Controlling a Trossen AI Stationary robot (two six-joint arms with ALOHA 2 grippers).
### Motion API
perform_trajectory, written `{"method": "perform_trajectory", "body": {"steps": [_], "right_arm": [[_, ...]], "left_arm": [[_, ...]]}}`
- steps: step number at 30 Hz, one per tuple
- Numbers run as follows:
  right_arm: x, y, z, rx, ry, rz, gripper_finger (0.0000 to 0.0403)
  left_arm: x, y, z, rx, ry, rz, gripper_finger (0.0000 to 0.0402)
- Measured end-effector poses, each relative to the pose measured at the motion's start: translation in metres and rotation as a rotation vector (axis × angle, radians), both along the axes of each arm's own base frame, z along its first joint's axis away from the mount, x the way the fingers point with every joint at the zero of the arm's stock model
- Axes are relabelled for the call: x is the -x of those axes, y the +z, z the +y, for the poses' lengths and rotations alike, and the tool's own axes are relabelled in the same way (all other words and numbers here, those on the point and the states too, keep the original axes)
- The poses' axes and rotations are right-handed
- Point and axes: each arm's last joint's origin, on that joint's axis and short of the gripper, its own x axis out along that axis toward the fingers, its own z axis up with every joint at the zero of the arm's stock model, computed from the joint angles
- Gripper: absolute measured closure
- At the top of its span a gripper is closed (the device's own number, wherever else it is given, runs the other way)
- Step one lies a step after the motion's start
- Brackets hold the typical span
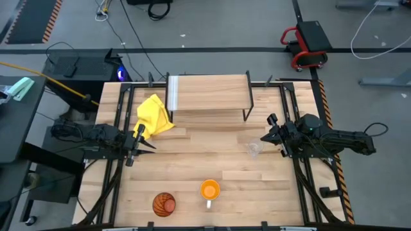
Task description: Stack small to large cups/mugs on shelf
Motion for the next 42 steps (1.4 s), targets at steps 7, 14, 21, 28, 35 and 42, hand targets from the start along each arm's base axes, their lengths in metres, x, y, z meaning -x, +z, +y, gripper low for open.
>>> {"method": "perform_trajectory", "body": {"steps": [7,14,21,28,35,42], "right_arm": [[0.0,-0.0001,0.0,0.0,0.0,0.001,0.0391],[-0.0001,-0.0002,0.0,0.0,0.0,0.001,0.0391],[-0.0001,-0.0002,0.0,0.0,0.0,0.001,0.0391],[0.0,-0.0001,0.0,0.0,0.0,0.001,0.0391],[0.0,-0.0001,0.0,0.0,0.0,0.001,0.0391],[0.0,-0.0001,0.0,0.0,0.0,0.001,0.0391]], "left_arm": [[0.0,0.0,0.0,0.0,0.0,0.0,0.0311],[0.0,0.0,0.0,0.0,0.0,0.0,0.0317],[0.0,0.0,0.0,0.0,0.0,0.0,0.0315],[0.0,0.0,0.0,0.0,0.0,0.0,0.0312],[0.0,0.0,0.0,0.0,0.0,0.0,0.0319],[0.0,0.0,0.0,0.0,0.0,0.0,0.0311]]}}
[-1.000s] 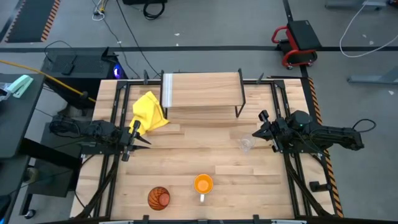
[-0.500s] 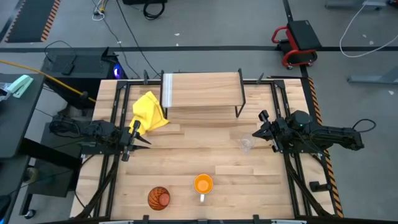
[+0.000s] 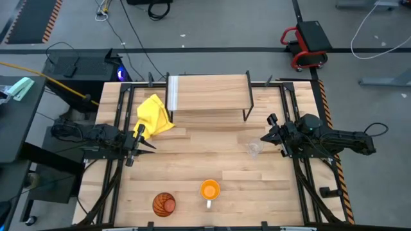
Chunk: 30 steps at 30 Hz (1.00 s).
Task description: Stack small to large cups/mugs on shelf
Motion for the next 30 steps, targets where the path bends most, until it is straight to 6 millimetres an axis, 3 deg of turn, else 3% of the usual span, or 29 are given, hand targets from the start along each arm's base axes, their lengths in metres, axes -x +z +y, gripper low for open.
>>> {"method": "perform_trajectory", "body": {"steps": [30], "right_arm": [[0.0,0.0001,0.0,0.0,0.0,0.0,0.0391]], "left_arm": [[0.0,0.0,0.0,0.0,0.0,0.0,0.0317]]}}
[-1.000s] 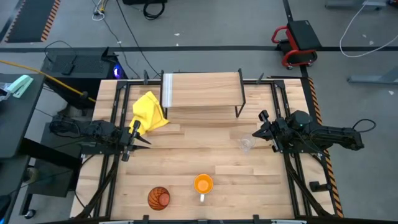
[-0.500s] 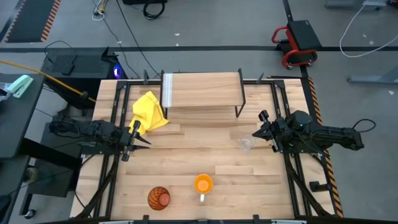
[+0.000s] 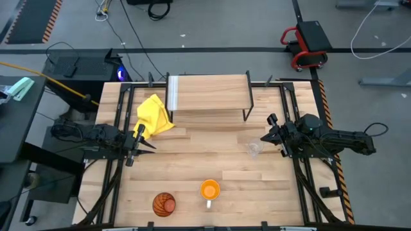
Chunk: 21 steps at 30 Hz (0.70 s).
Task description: Stack small to large cups/mugs on shelf
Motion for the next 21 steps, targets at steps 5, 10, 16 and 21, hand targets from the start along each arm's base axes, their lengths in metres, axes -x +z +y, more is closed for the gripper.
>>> {"method": "perform_trajectory", "body": {"steps": [5,10,16,21], "right_arm": [[0.0,0.0,0.0,0.0,0.0,0.0,0.0391],[0.0,0.0,0.0,0.0,0.0,0.0,0.0391],[0.0,0.0,0.0,0.0,0.0,0.0,0.0391],[0.0,0.0,0.0,-0.001,0.0,0.0,0.0391]], "left_arm": [[0.0,0.0,0.0,0.0,0.0,0.0,0.0311],[0.0,0.0,0.0,0.0,0.0,-0.001,0.0314],[-0.001,0.005,0.0,0.012,0.0,-0.047,0.0319],[-0.001,0.013,0.0,0.046,0.001,-0.123,0.0313]]}}
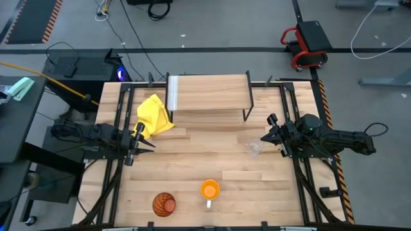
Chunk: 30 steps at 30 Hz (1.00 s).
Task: Stack small to large cups/mugs on shelf
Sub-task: Put the transparent mug on the shelf
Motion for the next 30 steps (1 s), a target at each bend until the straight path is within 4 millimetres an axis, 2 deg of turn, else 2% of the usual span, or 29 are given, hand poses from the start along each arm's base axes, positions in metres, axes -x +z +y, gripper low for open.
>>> {"method": "perform_trajectory", "body": {"steps": [5,9,14,20,24,30], "right_arm": [[0.0,0.003,0.0,-0.129,0.022,0.007,0.0391],[0.003,0.015,0.001,-0.165,0.045,-0.101,0.0391],[0.008,0.026,0.001,-0.289,0.093,-0.191,0.0391],[0.018,0.057,0.001,-0.389,0.068,-0.298,0.0391],[0.024,0.087,0.002,-0.396,0.076,-0.226,0.039],[0.018,0.125,0.002,-0.412,0.008,0.029,0.038]], "left_arm": [[0.0,0.009,0.0,0.166,-0.005,-0.056,0.0312],[0.001,0.014,0.0,0.181,-0.009,-0.113,0.0318],[0.001,0.018,0.0,0.191,-0.012,-0.152,0.0323],[0.002,0.022,0.001,0.204,-0.015,-0.197,0.0321],[0.002,0.023,0.001,0.206,-0.016,-0.201,0.032],[0.002,0.023,0.001,0.205,-0.015,-0.2,0.0326]]}}
